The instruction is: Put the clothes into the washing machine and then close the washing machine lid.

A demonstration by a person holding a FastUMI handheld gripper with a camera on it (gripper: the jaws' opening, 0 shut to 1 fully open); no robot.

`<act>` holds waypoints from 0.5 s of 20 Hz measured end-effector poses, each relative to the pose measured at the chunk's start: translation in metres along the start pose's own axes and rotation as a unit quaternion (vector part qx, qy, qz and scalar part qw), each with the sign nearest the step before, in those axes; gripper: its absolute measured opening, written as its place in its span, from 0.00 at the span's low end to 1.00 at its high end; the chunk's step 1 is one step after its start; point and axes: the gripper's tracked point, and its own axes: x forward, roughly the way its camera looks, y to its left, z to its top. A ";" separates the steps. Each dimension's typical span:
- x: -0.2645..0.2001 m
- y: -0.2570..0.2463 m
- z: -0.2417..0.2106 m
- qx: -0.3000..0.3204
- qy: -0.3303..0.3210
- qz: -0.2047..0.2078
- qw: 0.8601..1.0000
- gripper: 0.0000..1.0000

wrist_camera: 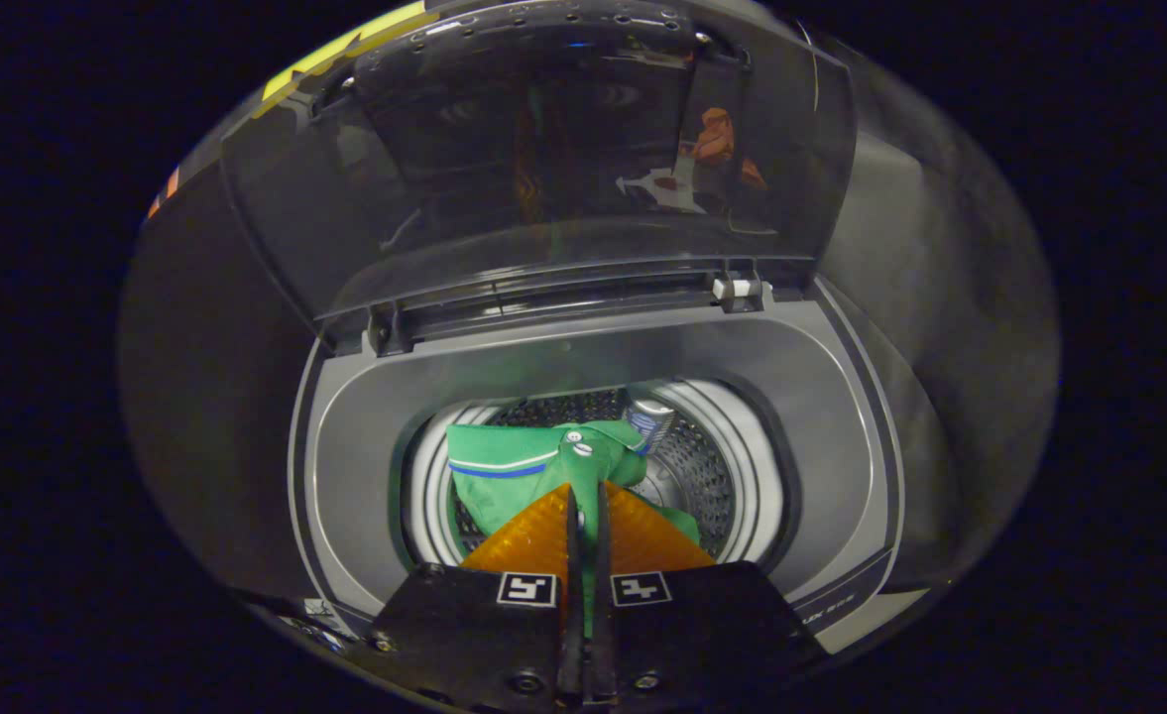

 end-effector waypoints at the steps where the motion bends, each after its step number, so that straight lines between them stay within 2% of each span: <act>1: 0.001 -0.002 -0.002 0.005 0.005 -0.003 1.000 0.08; 10: -0.005 -0.002 -0.009 0.017 0.015 -0.014 1.000 0.11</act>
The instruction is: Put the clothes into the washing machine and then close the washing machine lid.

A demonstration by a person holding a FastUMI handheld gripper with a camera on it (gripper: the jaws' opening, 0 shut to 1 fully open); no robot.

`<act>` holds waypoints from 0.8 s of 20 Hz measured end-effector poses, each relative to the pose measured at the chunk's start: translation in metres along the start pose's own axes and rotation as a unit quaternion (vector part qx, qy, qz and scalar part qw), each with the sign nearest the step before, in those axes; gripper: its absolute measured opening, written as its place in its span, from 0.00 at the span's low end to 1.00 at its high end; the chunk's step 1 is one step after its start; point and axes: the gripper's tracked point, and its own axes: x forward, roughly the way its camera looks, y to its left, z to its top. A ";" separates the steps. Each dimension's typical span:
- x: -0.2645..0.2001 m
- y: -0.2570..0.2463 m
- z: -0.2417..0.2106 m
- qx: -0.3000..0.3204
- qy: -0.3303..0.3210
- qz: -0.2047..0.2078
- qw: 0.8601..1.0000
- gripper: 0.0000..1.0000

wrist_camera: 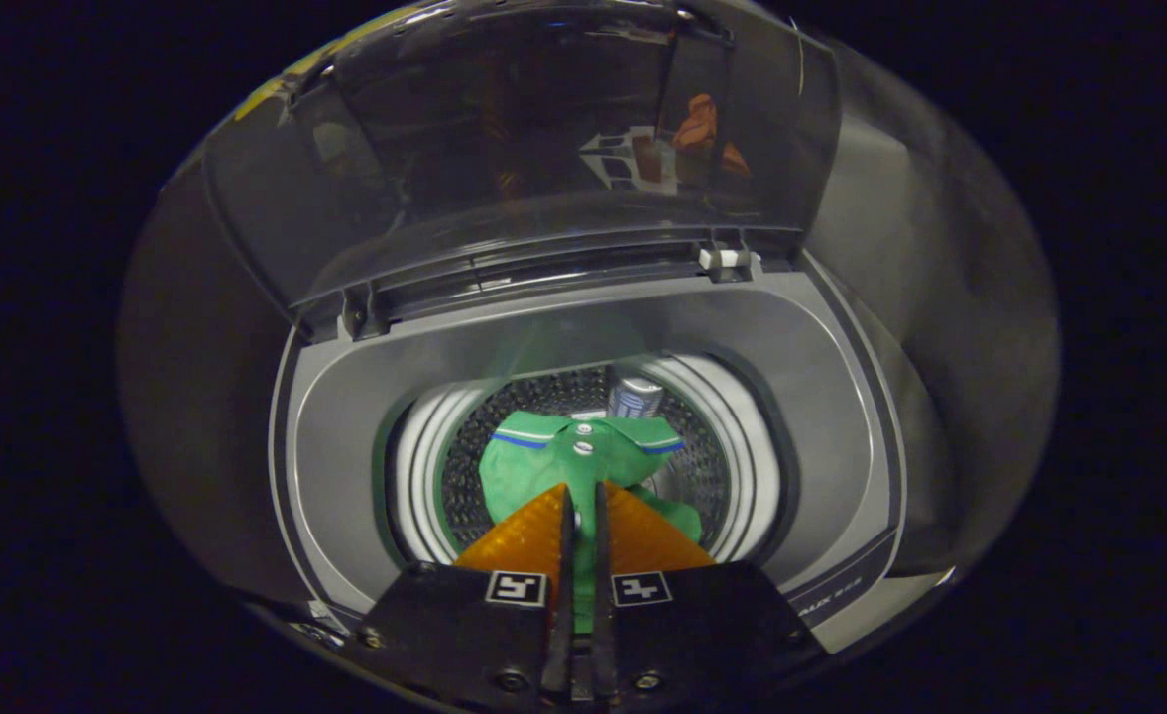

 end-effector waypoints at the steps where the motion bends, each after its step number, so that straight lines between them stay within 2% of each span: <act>1: -0.003 -0.002 -0.002 -0.001 -0.004 -0.003 1.000 0.25; 4: -0.011 -0.003 -0.004 -0.003 -0.021 0.001 1.000 0.66; 10: -0.052 0.001 0.017 -0.073 -0.092 0.010 0.993 0.64; 16: -0.131 0.019 0.082 -0.121 -0.196 0.040 0.972 0.64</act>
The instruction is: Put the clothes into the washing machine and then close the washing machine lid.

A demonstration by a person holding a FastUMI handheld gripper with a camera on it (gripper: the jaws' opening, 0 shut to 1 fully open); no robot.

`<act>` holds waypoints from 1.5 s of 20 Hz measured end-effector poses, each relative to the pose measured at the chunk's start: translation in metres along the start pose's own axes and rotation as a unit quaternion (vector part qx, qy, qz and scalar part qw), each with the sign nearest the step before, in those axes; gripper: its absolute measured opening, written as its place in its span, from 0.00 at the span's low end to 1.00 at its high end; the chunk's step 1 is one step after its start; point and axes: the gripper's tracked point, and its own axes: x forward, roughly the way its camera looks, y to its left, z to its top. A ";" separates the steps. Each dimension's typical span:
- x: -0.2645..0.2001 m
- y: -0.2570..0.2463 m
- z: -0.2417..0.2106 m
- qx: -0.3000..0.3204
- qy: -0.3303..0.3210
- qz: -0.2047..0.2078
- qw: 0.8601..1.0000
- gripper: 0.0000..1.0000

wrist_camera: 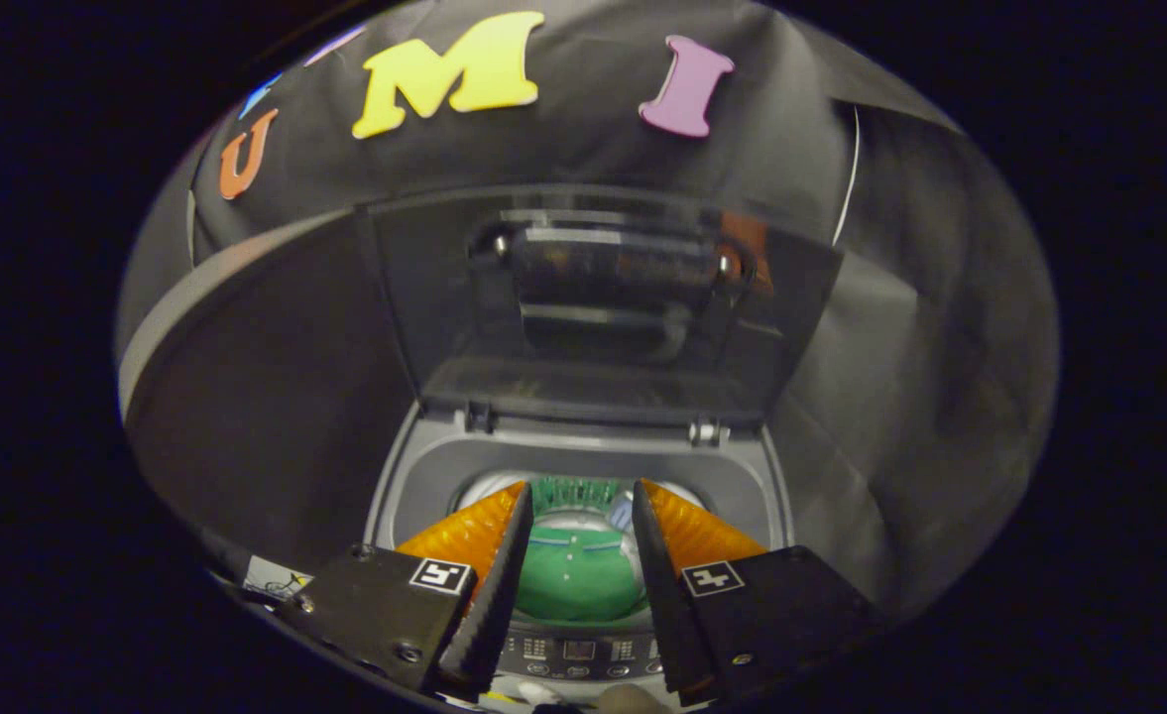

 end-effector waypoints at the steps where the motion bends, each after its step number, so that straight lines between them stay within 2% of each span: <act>1: -0.007 0.001 0.016 0.001 -0.014 0.006 1.000 0.64; 9: -0.030 -0.005 0.125 0.019 -0.094 0.019 0.995 0.64; 16: 0.003 -0.012 0.179 0.043 -0.107 0.013 0.993 0.64; 23: 0.049 -0.001 0.198 0.034 -0.091 0.005 0.995 0.64; 30: 0.078 0.013 0.185 0.031 -0.068 0.012 0.997 0.64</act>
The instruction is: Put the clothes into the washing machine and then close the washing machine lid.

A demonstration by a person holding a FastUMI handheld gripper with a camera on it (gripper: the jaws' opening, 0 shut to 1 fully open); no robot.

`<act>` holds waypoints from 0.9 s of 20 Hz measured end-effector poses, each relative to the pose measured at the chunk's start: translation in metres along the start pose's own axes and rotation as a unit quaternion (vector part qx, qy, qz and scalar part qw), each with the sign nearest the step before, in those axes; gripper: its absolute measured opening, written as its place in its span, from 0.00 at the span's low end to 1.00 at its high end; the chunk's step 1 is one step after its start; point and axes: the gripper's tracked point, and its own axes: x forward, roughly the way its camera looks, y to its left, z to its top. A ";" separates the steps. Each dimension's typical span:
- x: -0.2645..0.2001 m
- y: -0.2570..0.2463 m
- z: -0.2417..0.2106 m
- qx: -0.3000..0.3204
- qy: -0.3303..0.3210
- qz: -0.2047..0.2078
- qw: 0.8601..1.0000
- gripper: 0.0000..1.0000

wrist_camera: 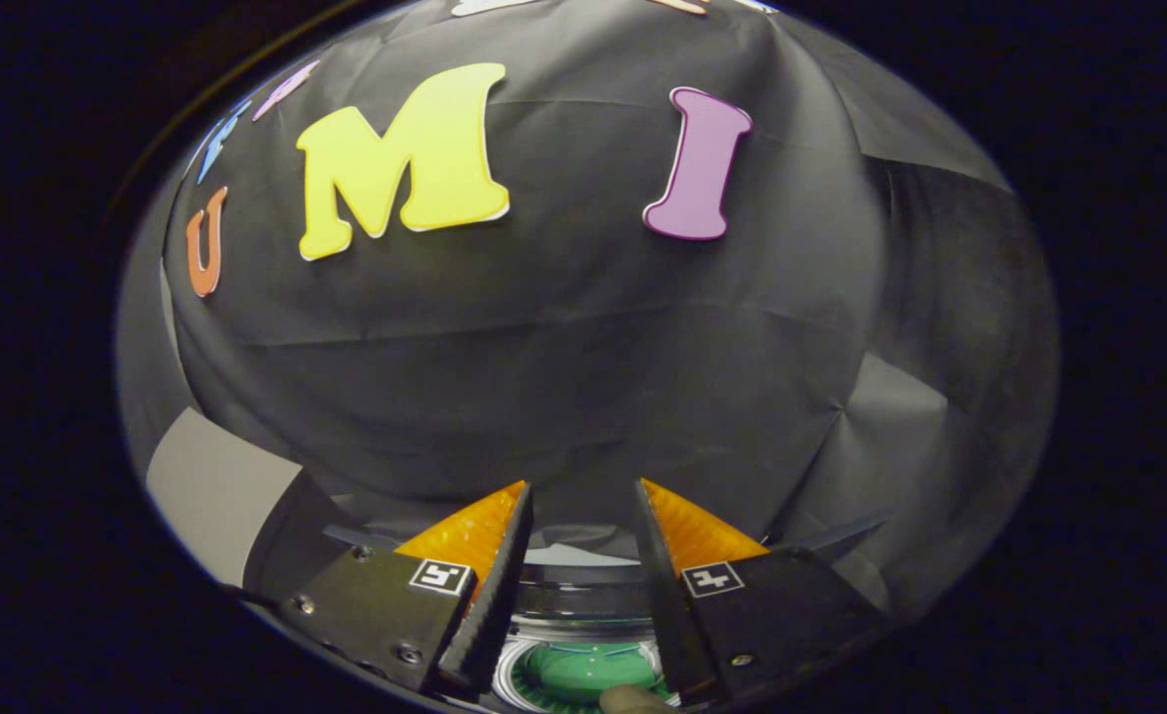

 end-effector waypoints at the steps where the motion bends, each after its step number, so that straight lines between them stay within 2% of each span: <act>1: 0.003 0.000 -0.005 -0.001 0.005 0.001 1.000 0.64; 3: 0.006 0.000 -0.005 0.006 -0.006 -0.001 1.000 0.64; 6: 0.013 -0.001 -0.005 -0.004 -0.009 0.005 1.000 0.69; 18: 0.004 0.000 -0.007 -0.006 -0.056 0.003 0.998 0.69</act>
